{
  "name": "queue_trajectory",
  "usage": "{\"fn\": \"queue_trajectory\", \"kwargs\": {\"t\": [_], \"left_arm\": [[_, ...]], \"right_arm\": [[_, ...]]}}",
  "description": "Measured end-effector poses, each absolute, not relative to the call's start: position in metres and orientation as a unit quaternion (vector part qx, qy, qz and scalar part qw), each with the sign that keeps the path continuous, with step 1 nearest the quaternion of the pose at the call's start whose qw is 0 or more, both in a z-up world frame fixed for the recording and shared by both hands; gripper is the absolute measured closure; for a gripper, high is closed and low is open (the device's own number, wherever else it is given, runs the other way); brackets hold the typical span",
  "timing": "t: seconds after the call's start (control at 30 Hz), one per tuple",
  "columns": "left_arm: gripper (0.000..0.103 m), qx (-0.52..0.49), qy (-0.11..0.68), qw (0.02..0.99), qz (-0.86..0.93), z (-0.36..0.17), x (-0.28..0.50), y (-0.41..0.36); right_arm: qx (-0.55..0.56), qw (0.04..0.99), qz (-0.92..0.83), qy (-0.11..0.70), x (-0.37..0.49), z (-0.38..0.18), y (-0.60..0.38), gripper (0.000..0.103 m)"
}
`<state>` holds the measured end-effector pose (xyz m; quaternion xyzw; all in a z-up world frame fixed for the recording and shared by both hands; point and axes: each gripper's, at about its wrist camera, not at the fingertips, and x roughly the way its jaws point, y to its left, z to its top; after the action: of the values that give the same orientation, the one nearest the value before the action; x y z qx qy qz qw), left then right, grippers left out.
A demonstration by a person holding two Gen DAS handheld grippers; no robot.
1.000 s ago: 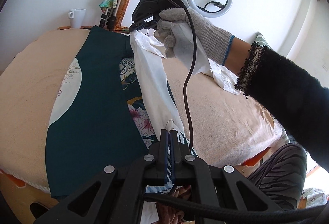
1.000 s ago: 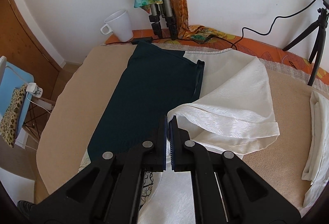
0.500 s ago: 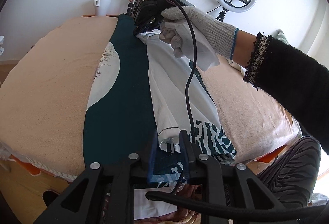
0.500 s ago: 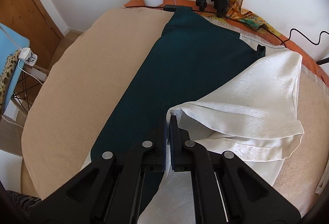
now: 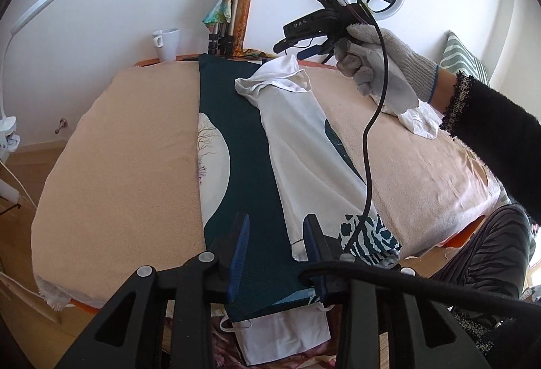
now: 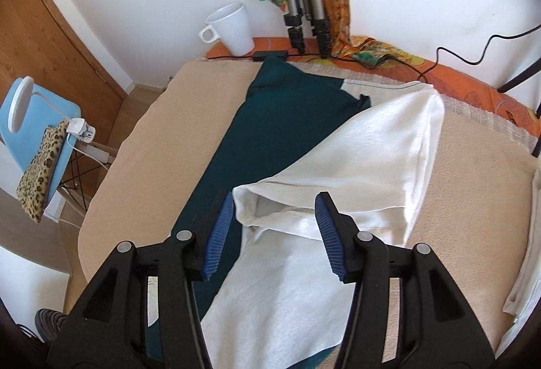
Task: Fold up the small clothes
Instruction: 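Open the left tool, then open the right tool to release the cream side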
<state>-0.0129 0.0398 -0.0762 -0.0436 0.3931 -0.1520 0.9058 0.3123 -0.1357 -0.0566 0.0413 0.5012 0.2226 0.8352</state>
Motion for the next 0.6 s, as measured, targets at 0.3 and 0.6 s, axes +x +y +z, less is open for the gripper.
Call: {"fn": "queue_trajectory", "kwargs": {"t": [0.3,0.6], "left_arm": [[0.068,-0.061,0.381,0.913,-0.133,-0.079,0.009,0.056],[0.068,-0.068,0.382,0.911,-0.139,-0.08,0.01,0.059]], "right_arm": [[0.076,0.826,0.107,0.548,0.353,-0.091,-0.196,0.043],[0.084,0.794,0.128,0.588,0.363,-0.111,-0.184,0.096]]}}
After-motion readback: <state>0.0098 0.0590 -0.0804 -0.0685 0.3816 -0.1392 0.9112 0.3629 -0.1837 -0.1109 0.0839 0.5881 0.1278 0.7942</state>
